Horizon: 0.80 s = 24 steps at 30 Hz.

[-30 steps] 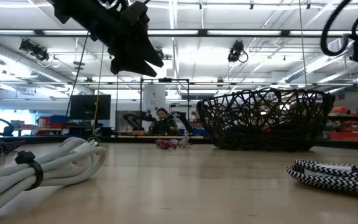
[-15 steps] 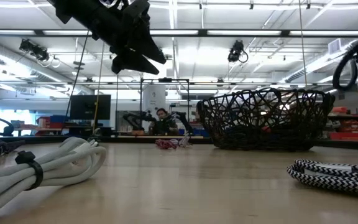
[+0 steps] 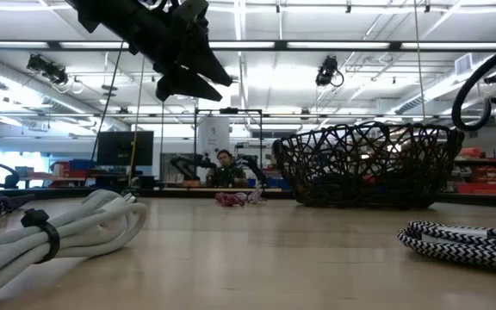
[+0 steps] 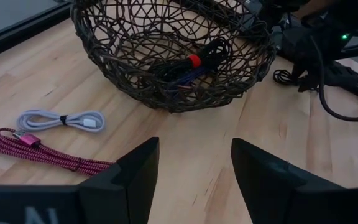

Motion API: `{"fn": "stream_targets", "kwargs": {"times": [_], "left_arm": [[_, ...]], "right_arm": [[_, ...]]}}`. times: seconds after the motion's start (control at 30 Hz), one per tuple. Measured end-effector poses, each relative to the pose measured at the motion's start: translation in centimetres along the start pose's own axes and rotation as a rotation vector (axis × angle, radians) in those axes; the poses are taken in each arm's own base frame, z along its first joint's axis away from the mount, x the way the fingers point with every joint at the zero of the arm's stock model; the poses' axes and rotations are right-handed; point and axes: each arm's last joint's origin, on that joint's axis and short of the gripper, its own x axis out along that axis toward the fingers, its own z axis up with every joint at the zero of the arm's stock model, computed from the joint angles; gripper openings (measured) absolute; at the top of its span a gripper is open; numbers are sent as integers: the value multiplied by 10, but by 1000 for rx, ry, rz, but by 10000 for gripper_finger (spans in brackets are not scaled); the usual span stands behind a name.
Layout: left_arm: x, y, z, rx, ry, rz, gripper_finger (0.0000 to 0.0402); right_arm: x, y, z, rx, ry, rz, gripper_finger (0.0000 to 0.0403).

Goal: Pick and place USB-C Cables
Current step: Put the black charger cable into the black wire basket

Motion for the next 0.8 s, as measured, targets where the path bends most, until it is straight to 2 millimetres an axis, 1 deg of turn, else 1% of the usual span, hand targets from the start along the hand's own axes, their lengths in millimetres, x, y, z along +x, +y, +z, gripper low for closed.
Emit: {"fn": "stream_targets", "kwargs": {"times": [0.07,0.13,0.2,0.33,0.37,0.47,0.6,0.7,0.8], "left_arm": [[0,0,0,0,0,0,208],[0,0,0,0,0,0,208],[0,0,0,0,0,0,208],[0,0,0,1,0,0,208],[0,0,0,1,0,0,208],[0,0,0,1,0,0,208],[0,0,0,1,0,0,208],[0,0,0,1,0,0,208],[0,0,0,0,-1,0,208]], "right_arm": [[0,-1,0,1,-3,-10,189],[0,-2,0,1,-4,-16,164],[1,-2,1,2,-3,-23,129],[0,-3,1,1,-5,-32,41],[0,-2,0,-2,-4,-14,26],[0,0,0,-3,-2,-1,23],[-8,13,-3,-18,-13,65,23],[-29,37,-9,-70,-46,217,23],[-57,61,-12,-162,-120,344,18]]}}
